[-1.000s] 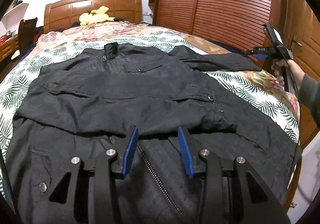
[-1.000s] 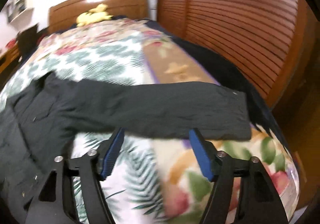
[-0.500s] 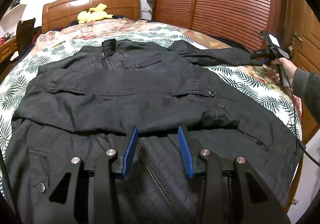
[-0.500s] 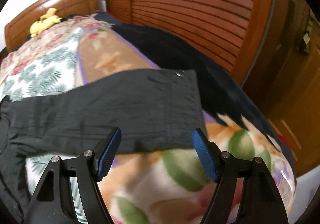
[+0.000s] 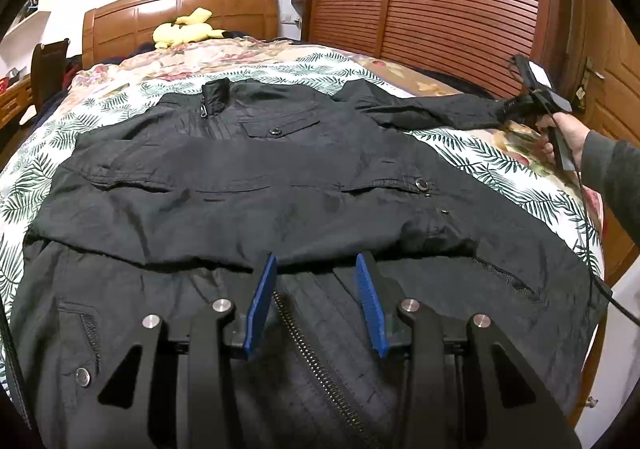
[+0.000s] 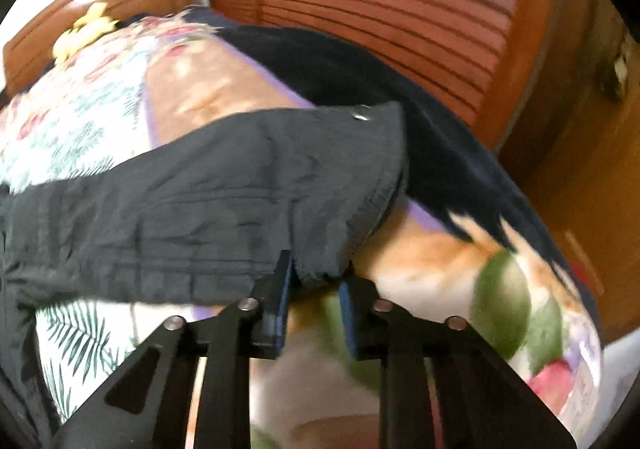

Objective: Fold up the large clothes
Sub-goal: 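Grasp the other sleeve cuff with the right gripper and lift it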

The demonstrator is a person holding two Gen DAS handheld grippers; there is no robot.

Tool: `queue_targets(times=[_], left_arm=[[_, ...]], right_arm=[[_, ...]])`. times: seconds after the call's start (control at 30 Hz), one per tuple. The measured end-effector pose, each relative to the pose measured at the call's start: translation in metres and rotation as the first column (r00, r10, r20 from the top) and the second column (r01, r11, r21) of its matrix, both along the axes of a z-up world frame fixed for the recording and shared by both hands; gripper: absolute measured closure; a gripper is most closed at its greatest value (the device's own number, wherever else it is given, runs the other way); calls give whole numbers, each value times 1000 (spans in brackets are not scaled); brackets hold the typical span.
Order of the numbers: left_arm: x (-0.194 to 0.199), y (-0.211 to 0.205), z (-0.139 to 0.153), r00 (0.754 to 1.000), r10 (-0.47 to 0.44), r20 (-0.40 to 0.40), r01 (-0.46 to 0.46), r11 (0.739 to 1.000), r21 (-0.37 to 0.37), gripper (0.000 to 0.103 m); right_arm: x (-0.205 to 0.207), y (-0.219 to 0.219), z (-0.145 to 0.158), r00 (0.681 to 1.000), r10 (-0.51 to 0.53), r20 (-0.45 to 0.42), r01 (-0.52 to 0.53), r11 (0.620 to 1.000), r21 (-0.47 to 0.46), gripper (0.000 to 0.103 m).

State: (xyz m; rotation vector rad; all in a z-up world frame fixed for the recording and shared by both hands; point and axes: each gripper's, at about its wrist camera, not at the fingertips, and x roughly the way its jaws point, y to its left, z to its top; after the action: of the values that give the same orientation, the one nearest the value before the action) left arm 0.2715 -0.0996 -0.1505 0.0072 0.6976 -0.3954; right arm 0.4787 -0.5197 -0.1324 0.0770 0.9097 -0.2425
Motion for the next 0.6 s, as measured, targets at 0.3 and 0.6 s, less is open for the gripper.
queue_targets(times=[0.3,0.6], left_arm=[[-13,6,9,1000,-1,26,1,1000,-5,63],[-40,37,29,997,37,68,-37,999,-2,63]], right_arm=[[-16,111,81,956,252,149,-251,968,-28,96],[-59,244,149,830,502,244,-502,862,-68,97]])
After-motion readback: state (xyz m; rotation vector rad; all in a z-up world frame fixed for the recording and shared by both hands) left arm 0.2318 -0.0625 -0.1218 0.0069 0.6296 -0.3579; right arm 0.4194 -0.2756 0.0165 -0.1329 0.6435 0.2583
